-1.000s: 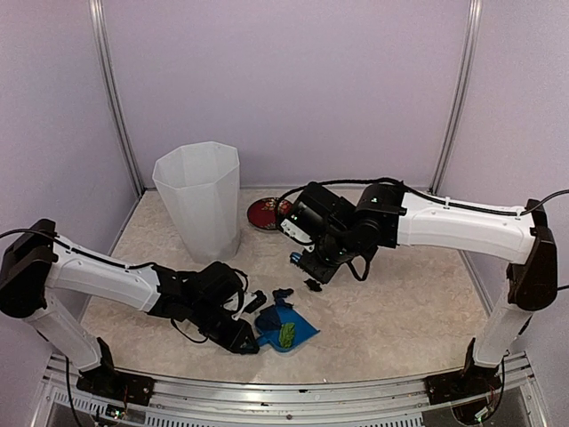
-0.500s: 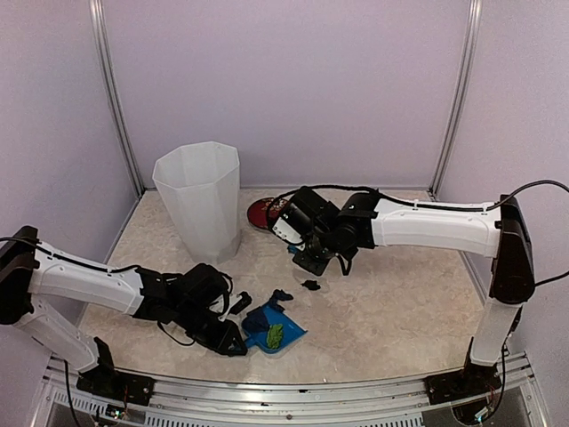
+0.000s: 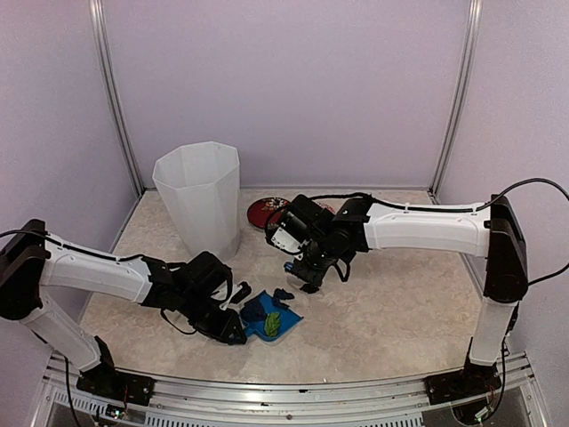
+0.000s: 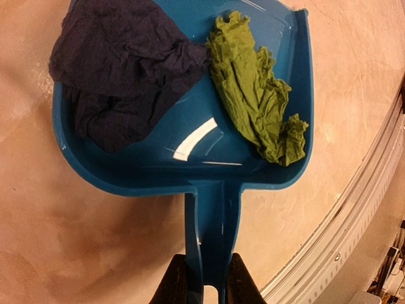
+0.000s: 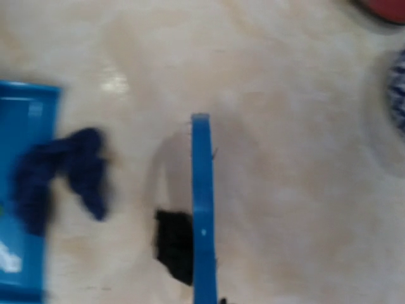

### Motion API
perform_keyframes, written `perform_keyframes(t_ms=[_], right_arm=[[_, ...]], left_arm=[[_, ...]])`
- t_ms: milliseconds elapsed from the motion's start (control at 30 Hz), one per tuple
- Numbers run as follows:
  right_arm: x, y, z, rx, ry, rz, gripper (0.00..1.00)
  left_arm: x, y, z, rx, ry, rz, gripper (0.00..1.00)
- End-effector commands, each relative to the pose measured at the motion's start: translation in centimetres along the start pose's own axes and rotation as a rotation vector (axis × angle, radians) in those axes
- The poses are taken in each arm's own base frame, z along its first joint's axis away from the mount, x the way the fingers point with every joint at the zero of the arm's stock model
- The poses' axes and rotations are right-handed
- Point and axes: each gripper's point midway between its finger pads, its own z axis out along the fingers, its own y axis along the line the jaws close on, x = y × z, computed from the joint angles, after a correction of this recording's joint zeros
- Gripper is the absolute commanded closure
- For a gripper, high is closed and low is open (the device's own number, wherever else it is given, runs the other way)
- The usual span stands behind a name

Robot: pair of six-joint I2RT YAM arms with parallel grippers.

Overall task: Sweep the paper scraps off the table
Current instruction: Sweep the paper scraps into the dustpan.

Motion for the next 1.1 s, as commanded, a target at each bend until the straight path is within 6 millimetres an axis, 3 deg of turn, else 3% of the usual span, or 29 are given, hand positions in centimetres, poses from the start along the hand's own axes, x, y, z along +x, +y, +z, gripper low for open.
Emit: perform_keyframes(t_ms=[0,367,467,700,1067], right_arm=[[-0.4,3.4,-0.1,-0.166,-0.011,0.037,1.0],[-1.2,8.8,-3.9,-0.385,-0.045,0.008,1.0],[-1.4,9.5,-5.0,-0.417,-0.065,0.014,1.0],[-1.2,9.0,-6.1,-0.404,-0.073,0.059,1.0],[0.3,6.3,-6.0,-0.251,-0.032,0.125,1.0]], left_arm=[[0.2,0.7,0.6,-0.027,0.046,0.013,1.0],[-0.2,0.3,0.9,-0.005,0.045,0.029,1.0],[-0.2,0.3,1.1,0.001,0.042,0.031,1.0],[0.4,0.4,1.9,0.03,0.021,0.037,1.0],[-0.3,-1.6,2.1,0.046,-0.082,0.138,1.0]])
